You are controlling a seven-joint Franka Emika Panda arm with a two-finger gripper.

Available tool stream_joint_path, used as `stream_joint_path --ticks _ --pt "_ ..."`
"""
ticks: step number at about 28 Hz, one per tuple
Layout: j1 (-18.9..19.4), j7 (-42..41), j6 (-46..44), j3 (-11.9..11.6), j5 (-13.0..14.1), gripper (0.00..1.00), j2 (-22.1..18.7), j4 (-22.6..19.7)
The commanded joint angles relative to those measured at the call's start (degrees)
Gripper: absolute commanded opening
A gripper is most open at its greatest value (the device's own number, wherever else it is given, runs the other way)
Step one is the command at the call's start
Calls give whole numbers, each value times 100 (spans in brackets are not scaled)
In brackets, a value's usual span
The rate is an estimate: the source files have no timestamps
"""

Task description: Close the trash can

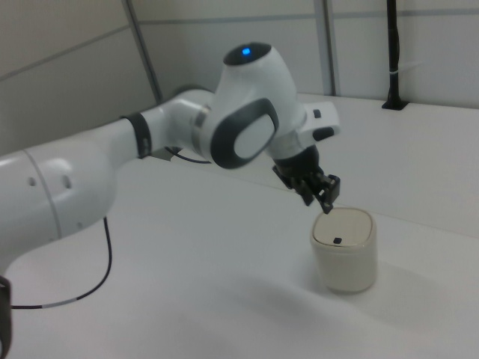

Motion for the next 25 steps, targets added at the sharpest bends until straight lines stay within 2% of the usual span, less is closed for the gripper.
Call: stream_joint_path --ticks 1,5,12,18,25 --pt "24 43 -941 -106 37 100 -564 -126" --pt "24 -1 -1496 -114 11 100 -671 -118" --pt "32 -360 -2699 -97 -235 100 -723 76" --pt "33 -606 -3333 -97 -253 100 -829 243" --pt "50 -678 -3422 -71 -271 100 -873 234"
